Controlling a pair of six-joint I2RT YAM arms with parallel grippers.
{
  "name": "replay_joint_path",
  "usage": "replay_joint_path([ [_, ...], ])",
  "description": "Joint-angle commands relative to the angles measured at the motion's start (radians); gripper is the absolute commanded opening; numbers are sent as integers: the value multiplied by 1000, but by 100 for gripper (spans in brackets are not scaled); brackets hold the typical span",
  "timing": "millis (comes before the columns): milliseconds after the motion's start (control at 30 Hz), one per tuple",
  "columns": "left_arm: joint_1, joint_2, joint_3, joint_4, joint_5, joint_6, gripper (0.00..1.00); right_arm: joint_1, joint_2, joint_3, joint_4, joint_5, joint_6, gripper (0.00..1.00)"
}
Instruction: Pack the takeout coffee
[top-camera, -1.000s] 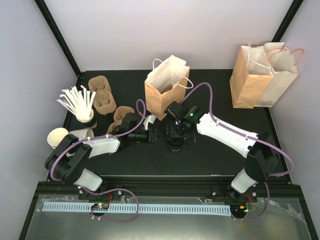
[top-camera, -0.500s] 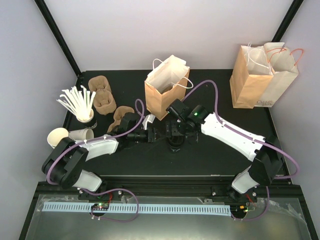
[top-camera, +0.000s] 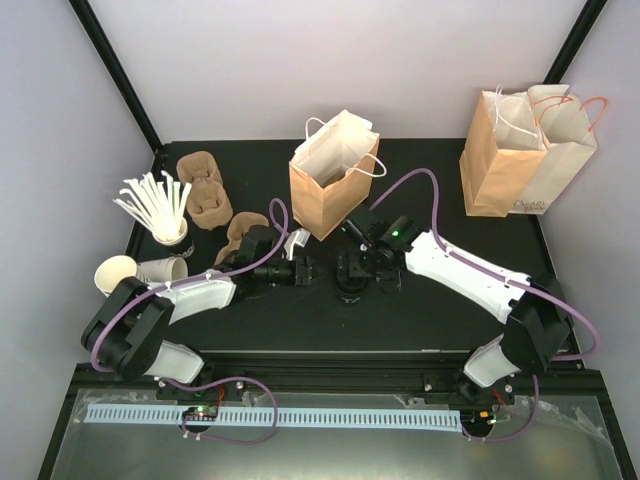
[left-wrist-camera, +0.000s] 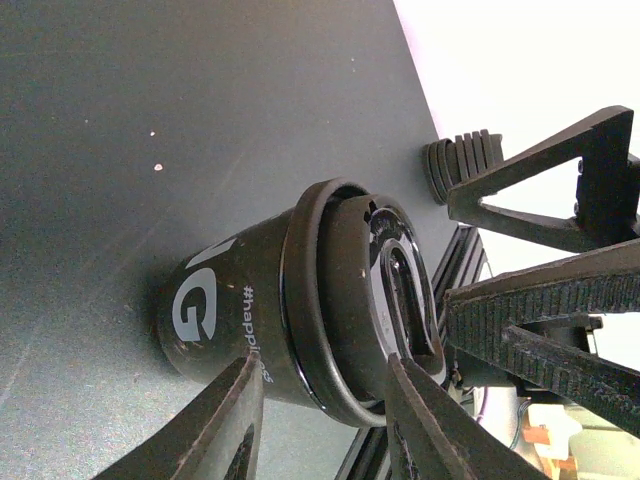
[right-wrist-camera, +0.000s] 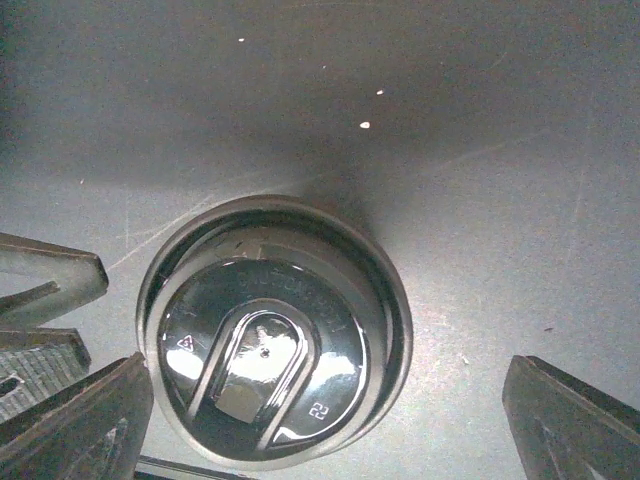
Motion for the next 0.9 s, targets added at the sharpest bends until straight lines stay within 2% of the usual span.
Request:
replay_joint_path([
  [0, -7, -5, 46, 1, 1, 15, 36, -4, -4, -7, 44, -35, 15, 96],
  [100, -8, 13, 58, 4, 16, 12, 36, -4, 4, -4, 54, -49, 7, 93],
  [867, -9, 37, 43, 12, -1, 15, 35, -1, 50, 9, 69, -75, -10, 93],
])
